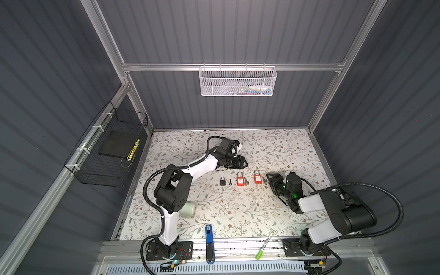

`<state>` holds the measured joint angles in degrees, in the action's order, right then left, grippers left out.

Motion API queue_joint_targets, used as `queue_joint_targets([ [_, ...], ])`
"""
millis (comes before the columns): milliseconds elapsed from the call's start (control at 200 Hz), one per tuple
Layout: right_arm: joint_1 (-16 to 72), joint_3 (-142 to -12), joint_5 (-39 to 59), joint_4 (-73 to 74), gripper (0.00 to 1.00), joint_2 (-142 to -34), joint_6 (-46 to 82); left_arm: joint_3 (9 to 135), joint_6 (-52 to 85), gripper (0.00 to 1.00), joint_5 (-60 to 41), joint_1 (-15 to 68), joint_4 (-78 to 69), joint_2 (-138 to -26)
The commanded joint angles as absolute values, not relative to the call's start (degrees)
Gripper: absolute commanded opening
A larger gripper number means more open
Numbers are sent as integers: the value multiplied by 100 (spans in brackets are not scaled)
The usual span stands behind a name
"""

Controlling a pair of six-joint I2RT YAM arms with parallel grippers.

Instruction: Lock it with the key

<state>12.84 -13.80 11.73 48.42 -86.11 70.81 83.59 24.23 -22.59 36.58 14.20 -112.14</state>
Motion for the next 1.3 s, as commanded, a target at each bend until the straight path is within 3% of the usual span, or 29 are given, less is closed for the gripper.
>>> queue_joint_targets([
  [0, 1295, -1372, 751, 3897, 74, -7956, 6670, 8299, 2390, 100, -2172, 3541, 1479, -10786],
  [85, 1309, -1656, 300, 2615, 82, -7143, 6005, 8187, 2264, 100, -1929, 3428, 1468, -10517],
  [230, 1350, -2190, -986, 1019, 91, -5701, 4461, 7427, 2138, 100, -209, 3254, 1092, -9728],
  [455, 1319, -2021, -2377, 1739, 99, -5008, 1891, 5276, 979, 100, 2558, 3199, -1816, -8288],
  [585, 1175, -1940, -2290, 2453, 99, -5247, 1301, 4243, -166, 100, 3651, 3199, -3334, -7991],
  [775, 875, -1749, -2243, 3196, 99, -5649, 730, 3661, -1038, 100, 4760, 3078, -4032, -7933],
  [1055, -101, -978, -1263, 5423, 99, -6681, 853, 2542, -615, 100, 3975, 2122, -4683, -7550],
  [1186, -216, -1133, -1071, 5766, 99, -7183, 577, 2083, -511, 100, 3445, 1780, -5230, -7735],
  [1296, -366, -960, -841, 6991, 99, -8050, 639, 1776, -692, 100, 3149, 1714, -5929, -8129],
])
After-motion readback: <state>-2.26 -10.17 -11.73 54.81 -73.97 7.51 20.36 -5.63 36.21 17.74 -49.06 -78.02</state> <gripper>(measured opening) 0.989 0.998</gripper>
